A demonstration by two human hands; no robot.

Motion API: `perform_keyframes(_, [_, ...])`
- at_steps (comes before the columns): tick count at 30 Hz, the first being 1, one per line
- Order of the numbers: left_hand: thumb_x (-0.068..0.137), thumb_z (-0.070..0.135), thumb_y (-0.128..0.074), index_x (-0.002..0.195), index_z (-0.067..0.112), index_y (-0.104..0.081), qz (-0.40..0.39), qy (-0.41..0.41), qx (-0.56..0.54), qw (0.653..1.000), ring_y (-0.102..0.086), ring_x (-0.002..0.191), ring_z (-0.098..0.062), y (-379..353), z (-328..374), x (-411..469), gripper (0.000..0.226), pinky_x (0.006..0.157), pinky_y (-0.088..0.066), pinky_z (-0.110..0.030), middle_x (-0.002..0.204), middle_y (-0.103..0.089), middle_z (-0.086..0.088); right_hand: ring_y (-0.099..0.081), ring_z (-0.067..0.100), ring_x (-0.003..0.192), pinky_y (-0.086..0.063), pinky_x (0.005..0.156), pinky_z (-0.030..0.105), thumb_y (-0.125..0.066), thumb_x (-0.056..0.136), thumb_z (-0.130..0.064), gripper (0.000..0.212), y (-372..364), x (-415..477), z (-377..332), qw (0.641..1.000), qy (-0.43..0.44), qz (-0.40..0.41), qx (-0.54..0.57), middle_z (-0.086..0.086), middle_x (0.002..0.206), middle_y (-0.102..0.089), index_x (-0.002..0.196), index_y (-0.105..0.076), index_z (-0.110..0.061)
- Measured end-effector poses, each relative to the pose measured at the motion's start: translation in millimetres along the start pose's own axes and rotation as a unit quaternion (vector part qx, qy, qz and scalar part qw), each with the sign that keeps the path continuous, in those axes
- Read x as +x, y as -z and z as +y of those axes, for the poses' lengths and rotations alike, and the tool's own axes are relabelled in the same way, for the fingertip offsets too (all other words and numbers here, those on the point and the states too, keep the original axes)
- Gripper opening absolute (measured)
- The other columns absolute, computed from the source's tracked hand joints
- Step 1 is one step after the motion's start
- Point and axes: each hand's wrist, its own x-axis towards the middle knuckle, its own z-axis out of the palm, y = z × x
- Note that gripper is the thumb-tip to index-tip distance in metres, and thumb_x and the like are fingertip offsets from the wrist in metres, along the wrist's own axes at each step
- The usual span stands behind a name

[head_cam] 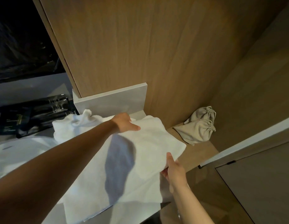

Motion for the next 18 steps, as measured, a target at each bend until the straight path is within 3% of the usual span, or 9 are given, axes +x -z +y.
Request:
perform_keyframes(2, [0.077, 0.048, -0.074, 0.095, 0.007, -0.065, -0.016, -0.014, -0.070, 0.997, -0.058, 0.087, -0.021, 3, 1, -6, 0.045, 0.068, -0.041, -0.027, 0.098, -0.064, -0.006, -0.063, 0.022, 0.090, -0.053, 0.082, 0.034, -0.048, 0.100, -0.039, 0.025, -1, -3, 2, 1.000, 0.003, 0.014, -0.002, 0.003, 0.095, -0.069, 0.092, -0.060, -0.019])
perform_keyframes(5, [0.081, 0.040, -0.073, 0.091, 0.007, -0.065, -0.026, -0.052, -0.128, 0.990, -0.059, 0.077, -0.019, 7, 10, -21, 0.035, 0.062, -0.042, -0.026, 0.085, -0.062, -0.003, -0.064, 0.023, 0.089, -0.051, 0.077, 0.033, -0.047, 0.101, -0.039, 0.029, -2, -9, 4, 0.999, 0.011, 0.034, 0.011, 0.009, 0.094, -0.069, 0.094, -0.061, -0.014])
perform_keyframes(7, [0.084, 0.035, -0.071, 0.086, 0.009, -0.066, -0.022, -0.082, -0.152, 0.985, -0.061, 0.071, -0.017, 12, 18, -36, 0.026, 0.058, -0.043, -0.023, 0.079, -0.064, -0.002, -0.064, 0.024, 0.093, -0.051, 0.083, 0.036, -0.045, 0.102, -0.039, 0.027, 0, -16, 6, 0.999, 0.020, 0.032, 0.039, 0.011, 0.096, -0.068, 0.099, -0.061, -0.017])
perform_keyframes(11, [0.086, 0.031, -0.068, 0.091, 0.010, -0.069, 0.006, -0.131, -0.195, 0.972, -0.069, 0.080, -0.022, 23, 35, -70, 0.021, 0.070, -0.052, -0.029, 0.089, -0.073, -0.007, -0.064, 0.017, 0.102, -0.048, 0.094, 0.036, -0.042, 0.102, -0.040, 0.025, 9, -30, 4, 0.993, 0.064, 0.015, 0.096, -0.008, 0.102, -0.071, 0.101, -0.064, -0.027])
perform_keyframes(16, [0.087, 0.029, -0.065, 0.087, 0.013, -0.066, 0.052, -0.161, -0.201, 0.965, -0.068, 0.081, -0.025, 38, 69, -111, 0.016, 0.077, -0.055, -0.041, 0.089, -0.072, -0.010, -0.069, 0.020, 0.099, -0.050, 0.099, 0.046, -0.040, 0.103, -0.041, 0.032, 28, -47, -16, 0.984, 0.117, 0.009, 0.136, -0.005, 0.099, -0.075, 0.107, -0.066, -0.024])
perform_keyframes(18, [0.087, 0.030, -0.065, 0.082, 0.013, -0.063, 0.081, -0.181, -0.186, 0.962, -0.064, 0.076, -0.020, 42, 88, -128, 0.018, 0.072, -0.053, -0.036, 0.085, -0.069, -0.006, -0.070, 0.016, 0.096, -0.051, 0.097, 0.045, -0.039, 0.102, -0.044, 0.032, 40, -56, -24, 0.978, 0.148, 0.002, 0.146, -0.009, 0.098, -0.075, 0.107, -0.066, -0.027])
